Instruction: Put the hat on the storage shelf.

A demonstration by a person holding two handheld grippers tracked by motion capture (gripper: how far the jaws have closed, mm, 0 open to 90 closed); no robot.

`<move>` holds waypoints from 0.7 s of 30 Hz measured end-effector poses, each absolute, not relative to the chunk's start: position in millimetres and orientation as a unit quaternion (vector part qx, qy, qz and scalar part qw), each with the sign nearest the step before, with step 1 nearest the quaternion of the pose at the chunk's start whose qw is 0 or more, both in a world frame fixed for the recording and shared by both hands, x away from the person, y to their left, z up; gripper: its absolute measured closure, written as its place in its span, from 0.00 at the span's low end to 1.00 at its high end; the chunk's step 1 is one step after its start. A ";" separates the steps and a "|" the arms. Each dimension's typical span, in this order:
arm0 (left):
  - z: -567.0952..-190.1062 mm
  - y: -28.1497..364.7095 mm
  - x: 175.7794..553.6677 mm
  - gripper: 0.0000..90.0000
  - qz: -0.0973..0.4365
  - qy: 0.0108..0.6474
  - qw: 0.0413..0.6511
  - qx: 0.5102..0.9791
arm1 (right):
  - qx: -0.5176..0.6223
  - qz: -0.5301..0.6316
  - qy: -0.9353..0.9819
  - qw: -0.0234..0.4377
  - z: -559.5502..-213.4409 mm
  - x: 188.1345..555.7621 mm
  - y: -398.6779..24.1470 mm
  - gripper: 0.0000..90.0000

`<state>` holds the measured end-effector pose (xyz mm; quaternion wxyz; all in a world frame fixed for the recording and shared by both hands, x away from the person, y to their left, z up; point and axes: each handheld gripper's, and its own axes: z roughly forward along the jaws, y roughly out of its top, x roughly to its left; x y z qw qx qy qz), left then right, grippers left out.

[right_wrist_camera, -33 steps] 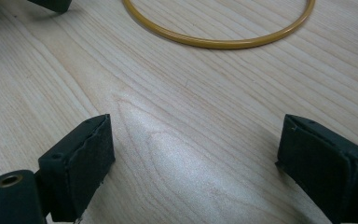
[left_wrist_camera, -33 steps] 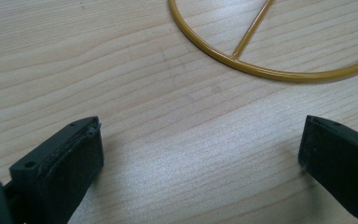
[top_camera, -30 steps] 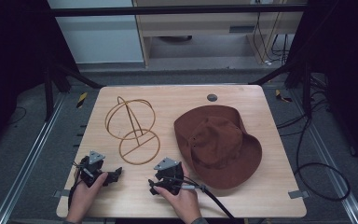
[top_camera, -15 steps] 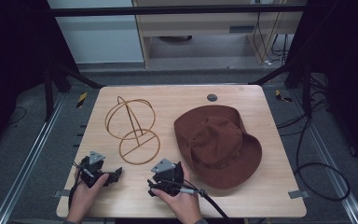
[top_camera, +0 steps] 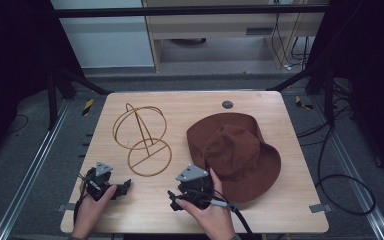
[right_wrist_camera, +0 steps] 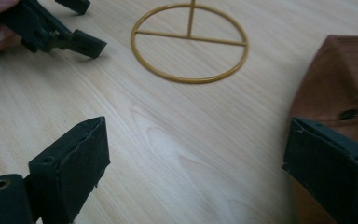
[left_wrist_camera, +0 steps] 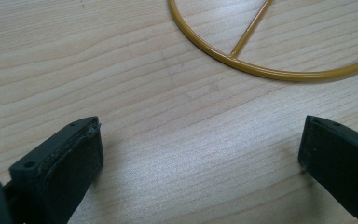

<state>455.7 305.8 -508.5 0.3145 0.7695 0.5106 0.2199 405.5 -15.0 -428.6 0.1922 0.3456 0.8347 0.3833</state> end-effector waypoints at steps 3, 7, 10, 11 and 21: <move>-508.3 306.0 455.6 0.00 0.219 0.509 0.313 0.771 | 0.344 0.385 0.834 0.195 -418.2 407.7 -27.9 0.08; -508.3 306.0 455.7 0.00 0.220 0.509 0.313 0.771 | 0.333 0.377 0.841 0.202 -407.4 412.7 -46.0 0.08; -508.3 306.0 455.6 0.00 0.220 0.509 0.313 0.771 | 0.332 0.363 0.846 0.208 -403.6 418.3 -56.7 0.09; -508.3 306.0 455.6 0.00 0.220 0.509 0.313 0.771 | 0.333 0.355 0.848 0.209 -401.5 420.7 -62.2 0.11; -508.3 306.0 455.7 0.00 0.220 0.509 0.313 0.771 | 0.363 0.299 0.857 0.209 -381.6 454.0 -133.3 0.21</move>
